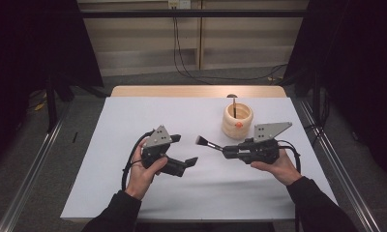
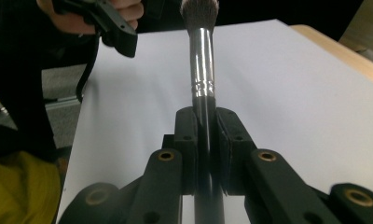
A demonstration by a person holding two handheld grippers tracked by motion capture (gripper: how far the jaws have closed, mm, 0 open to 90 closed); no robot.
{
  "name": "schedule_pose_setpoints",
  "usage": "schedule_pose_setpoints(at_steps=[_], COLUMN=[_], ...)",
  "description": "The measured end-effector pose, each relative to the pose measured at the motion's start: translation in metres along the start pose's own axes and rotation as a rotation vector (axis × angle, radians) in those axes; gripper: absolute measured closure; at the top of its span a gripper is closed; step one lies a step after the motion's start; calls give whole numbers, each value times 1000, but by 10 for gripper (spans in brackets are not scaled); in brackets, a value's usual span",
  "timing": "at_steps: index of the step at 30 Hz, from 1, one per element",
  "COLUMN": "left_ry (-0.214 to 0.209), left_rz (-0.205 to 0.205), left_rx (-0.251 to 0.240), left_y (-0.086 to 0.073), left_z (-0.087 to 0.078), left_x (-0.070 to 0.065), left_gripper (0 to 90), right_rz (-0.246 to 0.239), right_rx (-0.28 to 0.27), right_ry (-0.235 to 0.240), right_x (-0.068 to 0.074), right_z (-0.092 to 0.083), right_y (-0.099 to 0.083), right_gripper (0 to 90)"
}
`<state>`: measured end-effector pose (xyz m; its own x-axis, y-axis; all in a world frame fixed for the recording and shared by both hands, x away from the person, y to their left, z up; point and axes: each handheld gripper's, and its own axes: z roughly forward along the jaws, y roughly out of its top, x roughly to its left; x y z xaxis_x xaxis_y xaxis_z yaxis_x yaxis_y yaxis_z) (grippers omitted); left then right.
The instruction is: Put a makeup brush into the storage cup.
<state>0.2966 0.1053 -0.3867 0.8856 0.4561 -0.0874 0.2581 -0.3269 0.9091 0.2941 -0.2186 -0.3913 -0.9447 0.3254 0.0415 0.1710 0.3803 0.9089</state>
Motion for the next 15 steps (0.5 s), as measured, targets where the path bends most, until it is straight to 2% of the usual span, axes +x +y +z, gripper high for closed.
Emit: schedule_pose_setpoints(at_steps=[2,4,9,11,15], left_ry=[-12,-4,-42,-39,-39], left_rz=[-9,-12,-33,-35,-41], left_rx=[-21,-29,-75,-72,-108], left_y=[0,1,1,2,3], left_z=[0,0,1,0,1], left_x=[0,-1,-2,-2,-4], left_gripper=[65,66,66,66,66], right_rz=[7,8,22,27,32], right_rx=[-25,-40,-87,-94,-126], right_ry=[6,5,15,15,28], right_x=[0,1,0,0,2], right_z=[-1,-1,-3,-4,-5], right_y=[0,1,3,3,5], right_gripper=[802,801,802,801,801])
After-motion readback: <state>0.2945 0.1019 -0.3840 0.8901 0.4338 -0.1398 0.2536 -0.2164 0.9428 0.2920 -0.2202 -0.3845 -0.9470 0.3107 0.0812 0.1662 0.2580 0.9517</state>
